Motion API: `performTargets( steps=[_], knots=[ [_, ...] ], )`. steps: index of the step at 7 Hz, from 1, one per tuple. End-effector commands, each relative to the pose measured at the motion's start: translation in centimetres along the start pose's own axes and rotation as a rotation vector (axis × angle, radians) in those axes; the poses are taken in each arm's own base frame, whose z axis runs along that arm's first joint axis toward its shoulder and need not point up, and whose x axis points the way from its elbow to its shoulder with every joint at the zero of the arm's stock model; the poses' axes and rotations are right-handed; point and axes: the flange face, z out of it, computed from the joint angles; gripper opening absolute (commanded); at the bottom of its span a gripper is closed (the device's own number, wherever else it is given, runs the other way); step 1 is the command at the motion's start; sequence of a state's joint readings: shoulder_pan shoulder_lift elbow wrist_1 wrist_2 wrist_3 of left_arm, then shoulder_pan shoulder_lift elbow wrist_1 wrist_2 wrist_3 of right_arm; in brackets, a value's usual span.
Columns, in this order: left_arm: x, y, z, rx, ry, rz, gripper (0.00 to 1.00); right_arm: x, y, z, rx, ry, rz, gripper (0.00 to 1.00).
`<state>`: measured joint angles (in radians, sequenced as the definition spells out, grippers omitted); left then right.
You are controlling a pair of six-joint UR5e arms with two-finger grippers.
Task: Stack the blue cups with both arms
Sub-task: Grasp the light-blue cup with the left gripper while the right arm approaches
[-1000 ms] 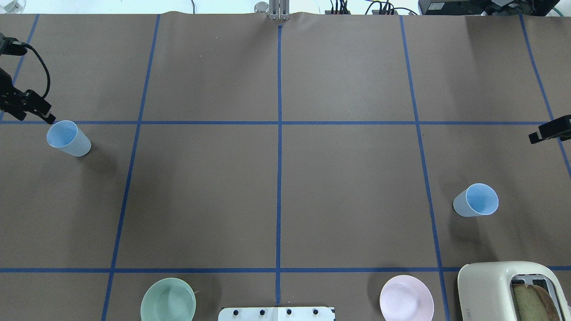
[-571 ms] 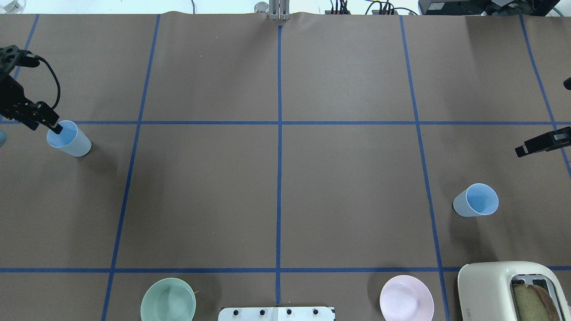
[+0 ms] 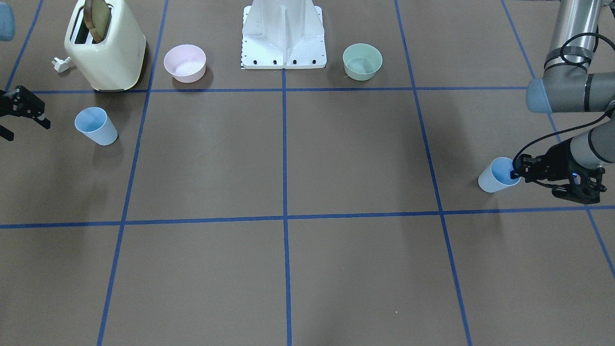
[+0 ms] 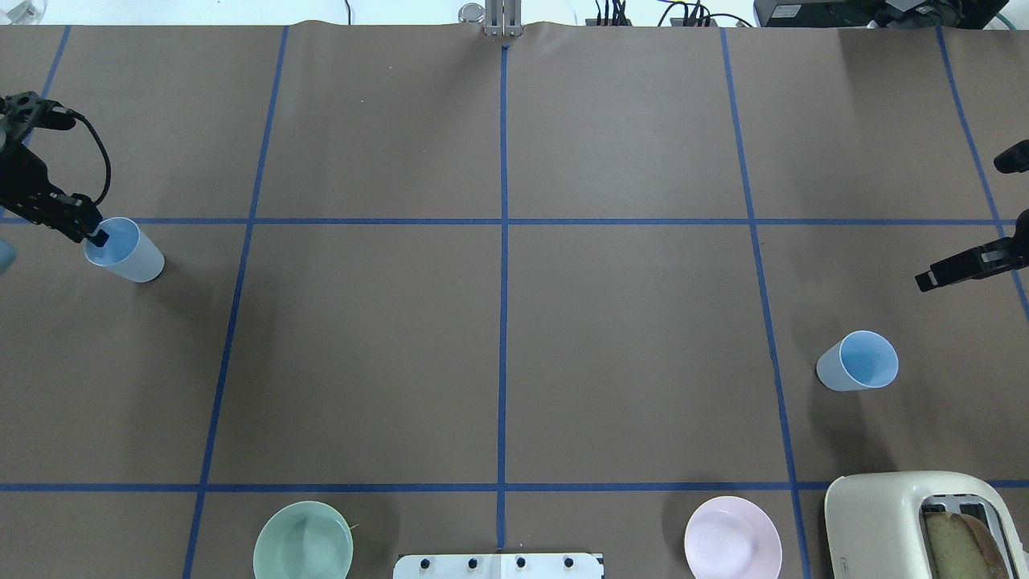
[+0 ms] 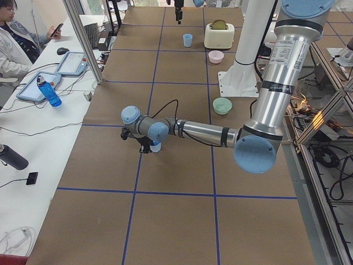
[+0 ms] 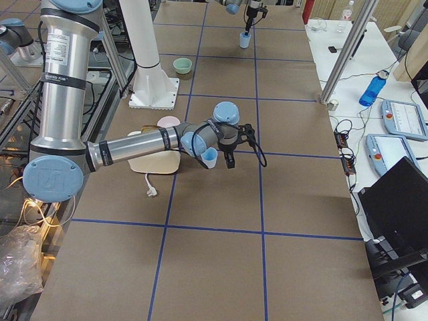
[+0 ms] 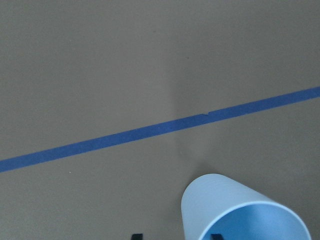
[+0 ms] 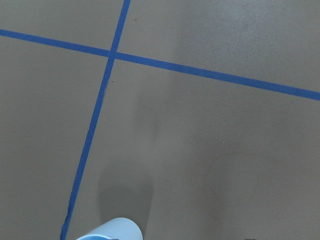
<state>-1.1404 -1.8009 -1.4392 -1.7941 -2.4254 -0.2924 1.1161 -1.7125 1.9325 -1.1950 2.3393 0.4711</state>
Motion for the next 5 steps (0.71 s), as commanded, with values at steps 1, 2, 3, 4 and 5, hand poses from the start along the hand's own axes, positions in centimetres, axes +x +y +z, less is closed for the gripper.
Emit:
performTargets(
  steps=[1, 2, 3, 4, 5],
  knots=[
    [0.4, 0.0, -0.3, 0.005, 0.006, 0.008, 0.0, -1.3, 0.3, 1.1, -0.025, -0.012, -0.03, 0.8],
    [0.5, 0.0, -0.3, 0.006, 0.007, 0.009, 0.0, -1.9, 0.4, 1.2, -0.029, -0.015, -0.04, 0.79],
    [1.3, -0.1, -1.0, 0.015, 0.011, 0.018, 0.0, -1.9, 0.3, 1.3, -0.022, 0.001, -0.044, 0.8],
    [3.1, -0.1, -2.5, 0.039, 0.019, -0.005, 0.0, -2.1, 0.4, 1.5, -0.024, 0.005, -0.048, 0.8],
    [5.2, -0.1, -4.1, 0.066, 0.032, -0.045, 0.0, -2.3, 0.5, 1.9, -0.032, 0.005, -0.052, 0.8]
  ],
)
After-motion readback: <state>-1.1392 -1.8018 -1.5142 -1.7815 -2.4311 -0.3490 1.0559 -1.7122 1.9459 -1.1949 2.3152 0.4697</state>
